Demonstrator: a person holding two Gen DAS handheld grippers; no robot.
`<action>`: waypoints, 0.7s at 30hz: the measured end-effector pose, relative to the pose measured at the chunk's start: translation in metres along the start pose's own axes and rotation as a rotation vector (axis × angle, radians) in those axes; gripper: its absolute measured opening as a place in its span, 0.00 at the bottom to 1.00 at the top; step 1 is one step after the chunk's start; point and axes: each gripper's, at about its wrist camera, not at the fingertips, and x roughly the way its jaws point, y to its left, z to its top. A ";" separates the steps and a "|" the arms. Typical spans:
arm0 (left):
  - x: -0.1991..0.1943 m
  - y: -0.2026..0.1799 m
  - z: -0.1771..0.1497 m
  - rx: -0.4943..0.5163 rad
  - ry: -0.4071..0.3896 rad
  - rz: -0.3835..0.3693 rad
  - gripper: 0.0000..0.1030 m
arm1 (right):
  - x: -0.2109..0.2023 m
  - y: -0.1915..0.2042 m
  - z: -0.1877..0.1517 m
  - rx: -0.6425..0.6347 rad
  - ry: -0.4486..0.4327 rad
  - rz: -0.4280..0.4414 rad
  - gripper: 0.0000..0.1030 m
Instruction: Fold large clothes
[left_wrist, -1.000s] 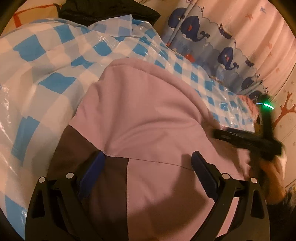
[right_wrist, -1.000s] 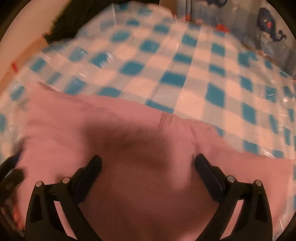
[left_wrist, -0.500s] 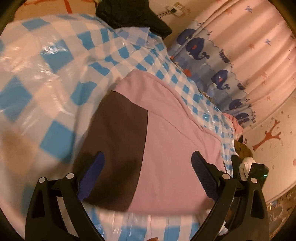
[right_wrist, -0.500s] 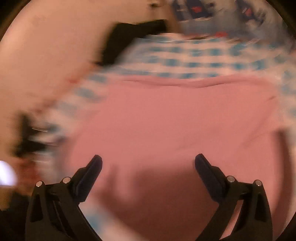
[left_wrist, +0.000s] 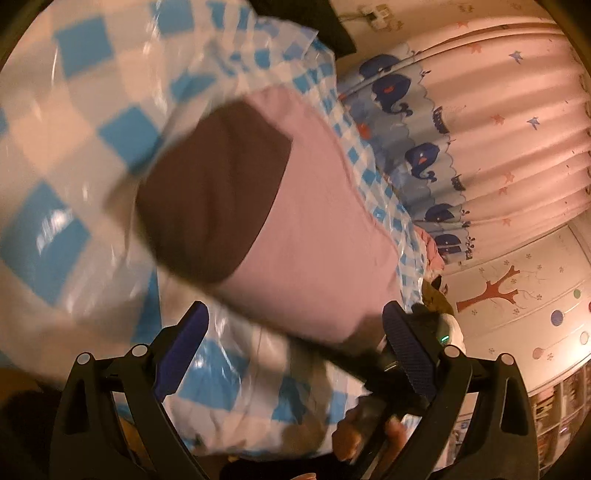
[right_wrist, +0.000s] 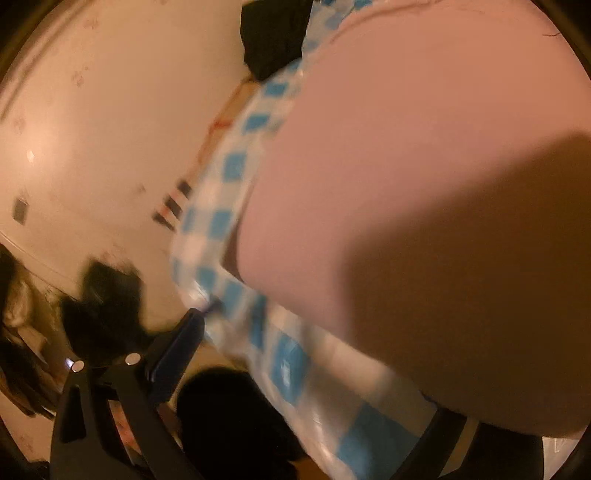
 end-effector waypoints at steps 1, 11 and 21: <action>0.005 0.003 -0.003 -0.012 0.010 -0.001 0.89 | -0.002 0.001 0.001 0.000 -0.011 0.006 0.93; 0.059 -0.002 0.005 -0.003 -0.050 -0.019 0.89 | -0.015 0.007 -0.002 0.042 -0.051 0.077 0.93; 0.084 0.000 0.043 0.006 -0.074 0.090 0.88 | -0.109 0.001 -0.040 -0.064 -0.035 -0.192 0.93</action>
